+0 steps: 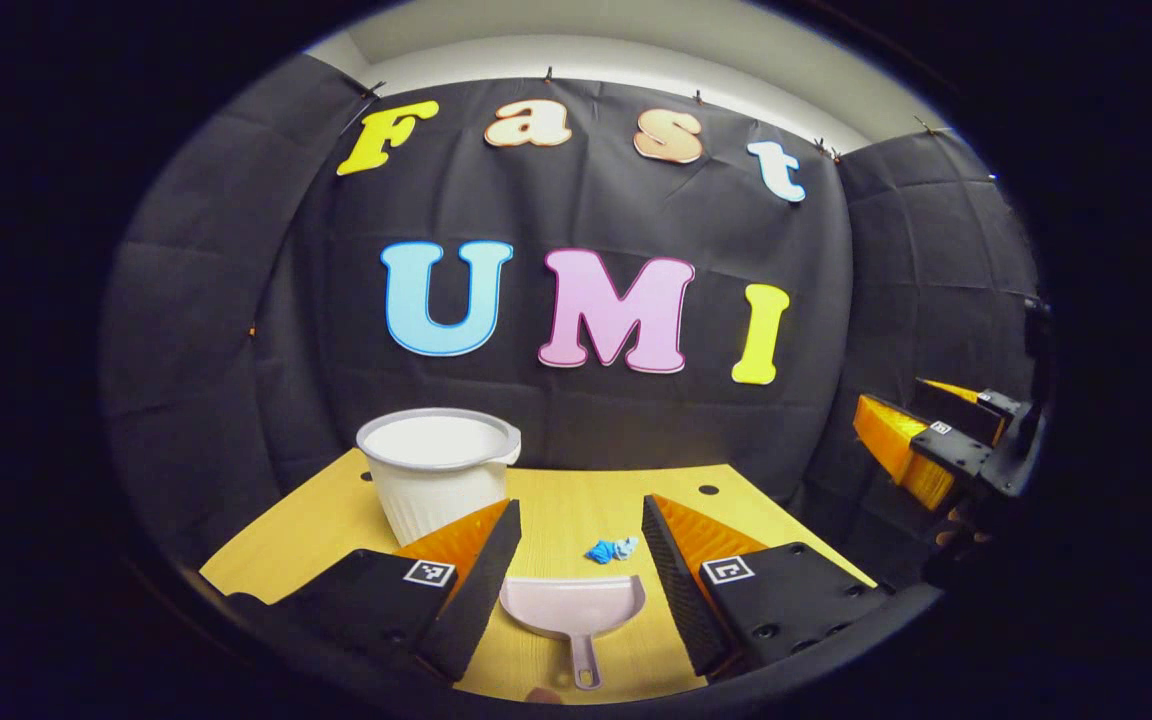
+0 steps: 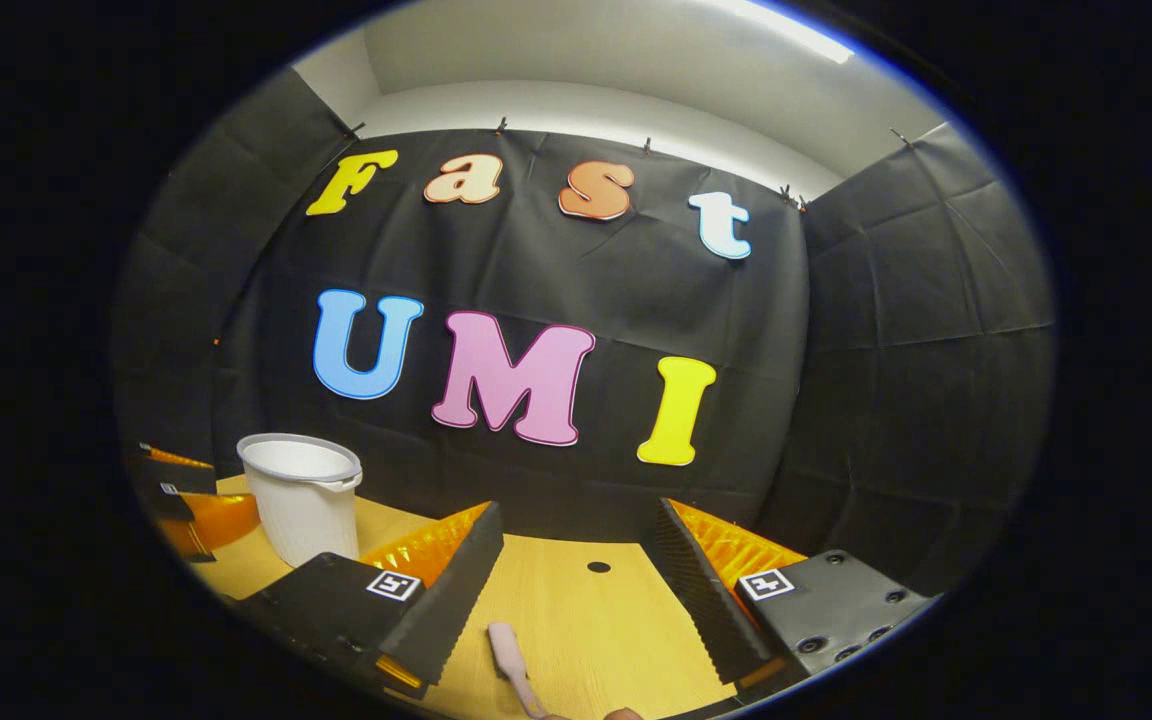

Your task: Pick up the small broom and dustpan from the desktop, sweep the trash into the dustpan with the broom, and then empty the trash into the garbage bin.

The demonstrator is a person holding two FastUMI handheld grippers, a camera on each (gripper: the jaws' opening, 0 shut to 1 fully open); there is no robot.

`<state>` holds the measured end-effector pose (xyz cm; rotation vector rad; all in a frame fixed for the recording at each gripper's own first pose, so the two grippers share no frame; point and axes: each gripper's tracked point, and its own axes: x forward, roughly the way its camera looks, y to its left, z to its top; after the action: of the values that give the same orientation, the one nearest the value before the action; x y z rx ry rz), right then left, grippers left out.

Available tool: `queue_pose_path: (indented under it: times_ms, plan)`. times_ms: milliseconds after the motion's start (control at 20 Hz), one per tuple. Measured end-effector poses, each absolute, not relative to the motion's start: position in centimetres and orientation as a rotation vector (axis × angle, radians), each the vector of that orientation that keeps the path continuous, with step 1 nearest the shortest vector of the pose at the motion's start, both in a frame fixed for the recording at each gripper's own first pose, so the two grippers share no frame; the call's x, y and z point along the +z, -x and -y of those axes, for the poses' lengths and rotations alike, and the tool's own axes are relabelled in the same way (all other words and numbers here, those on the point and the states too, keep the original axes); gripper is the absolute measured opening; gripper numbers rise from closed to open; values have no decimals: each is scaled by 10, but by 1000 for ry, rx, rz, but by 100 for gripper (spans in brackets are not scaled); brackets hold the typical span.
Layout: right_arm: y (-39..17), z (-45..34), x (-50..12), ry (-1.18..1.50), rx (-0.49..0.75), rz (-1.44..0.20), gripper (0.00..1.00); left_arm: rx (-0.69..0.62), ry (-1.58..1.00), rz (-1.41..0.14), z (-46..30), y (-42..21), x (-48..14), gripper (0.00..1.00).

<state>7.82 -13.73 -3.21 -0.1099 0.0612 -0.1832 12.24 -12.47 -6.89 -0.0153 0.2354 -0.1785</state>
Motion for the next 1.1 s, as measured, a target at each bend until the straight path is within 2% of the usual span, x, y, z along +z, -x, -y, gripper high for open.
queue_pose_path:
  times_ms: [150, 250, 400, 650, 800, 1100]
  plan:
    - [-92, 154, -50, 192, -193, -84, 99, -166, -2, -370, 133, -132, -120, 72]
    - [-100, 159, -63, 173, -166, -100, 96, -181, -1, -489, 145, -133, -159, 72]
    - [-115, 175, -87, 146, -151, -137, 99, -186, 17, -712, 162, -127, -220, 74]
    - [-135, 202, -139, 98, -157, -255, 96, -139, 48, -969, 171, -137, -295, 75]
    - [-117, 202, -173, 31, -135, -362, 99, -98, 43, -1096, 163, -139, -319, 74]
    - [-115, 203, -189, 51, -85, -401, 99, -109, -21, -1204, 161, -147, -344, 73]
